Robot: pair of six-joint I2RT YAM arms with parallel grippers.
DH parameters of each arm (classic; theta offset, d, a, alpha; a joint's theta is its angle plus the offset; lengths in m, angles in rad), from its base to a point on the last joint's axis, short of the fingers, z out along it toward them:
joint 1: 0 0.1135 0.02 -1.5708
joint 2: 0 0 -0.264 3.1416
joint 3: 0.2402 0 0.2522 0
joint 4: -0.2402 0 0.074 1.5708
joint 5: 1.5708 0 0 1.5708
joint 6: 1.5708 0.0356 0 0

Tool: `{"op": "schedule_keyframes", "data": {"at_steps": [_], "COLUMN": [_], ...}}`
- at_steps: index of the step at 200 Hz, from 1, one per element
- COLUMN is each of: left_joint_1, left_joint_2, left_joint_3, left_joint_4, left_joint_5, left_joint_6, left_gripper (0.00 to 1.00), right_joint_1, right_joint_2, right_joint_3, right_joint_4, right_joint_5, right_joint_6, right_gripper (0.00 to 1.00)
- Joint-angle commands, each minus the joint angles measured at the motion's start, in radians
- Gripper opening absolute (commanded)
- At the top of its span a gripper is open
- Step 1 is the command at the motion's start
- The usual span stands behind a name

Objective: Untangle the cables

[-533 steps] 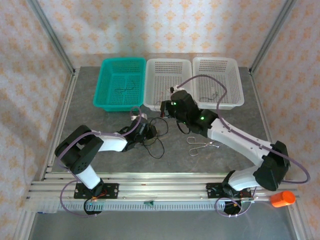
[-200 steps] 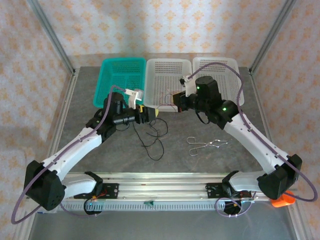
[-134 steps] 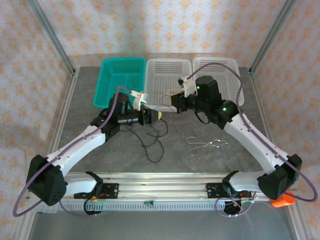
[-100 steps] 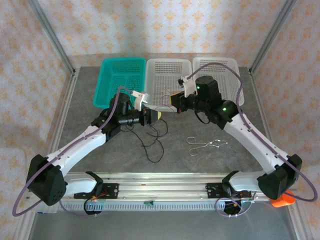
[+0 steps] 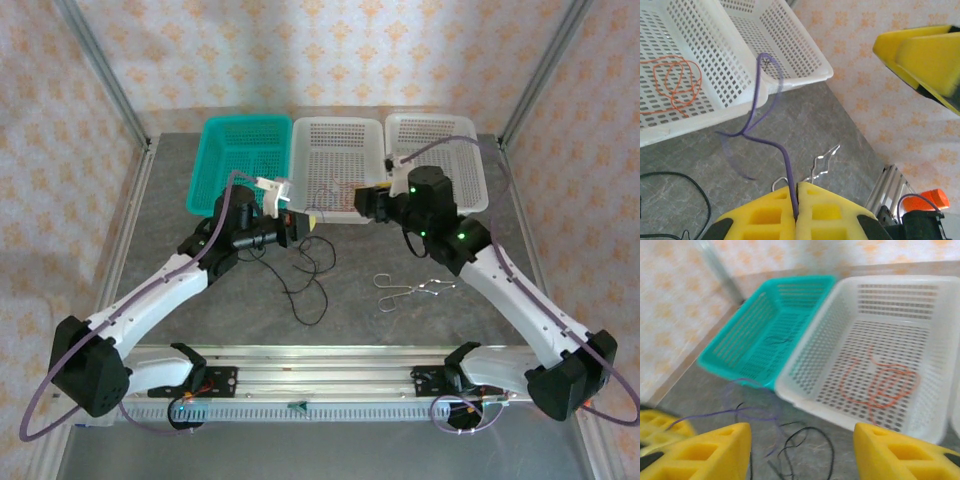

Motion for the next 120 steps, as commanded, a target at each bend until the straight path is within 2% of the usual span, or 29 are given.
{"op": "schedule_keyframes", "data": {"at_steps": [1, 36, 47, 59, 91, 120], "left_joint_1": [0.013, 0.016, 0.017, 0.018, 0.017, 0.017], "left_joint_2": [-0.038, -0.061, -0.065, -0.067, -0.068, -0.063], "left_joint_3": [0.042, 0.056, 0.064, 0.067, 0.076, 0.072], "left_joint_4": [0.038, 0.071, 0.081, 0.097, 0.127, 0.169], "left_joint_5": [-0.046, -0.021, -0.009, 0.006, 0.032, 0.068], "left_joint_6": [-0.029, -0.06, -0.067, -0.078, -0.098, -0.123], "left_gripper": [0.0, 0.0, 0.0, 0.0, 0.0, 0.0], "right_joint_1": [-0.063, -0.103, -0.103, -0.103, -0.1, -0.079], "right_joint_2": [-0.027, -0.03, -0.016, -0.002, 0.001, 0.015], "right_joint_3": [-0.066, -0.137, -0.148, -0.157, -0.194, -0.192], "right_joint_4": [0.06, 0.163, 0.2, 0.238, 0.358, 0.356], "right_joint_5": [0.073, -0.246, -0.374, -0.471, -0.592, -0.576], "right_joint_6": [0.11, 0.104, 0.097, 0.099, 0.139, 0.129], "right_gripper": [0.56, 0.57, 0.66, 0.71, 0.73, 0.71]}}
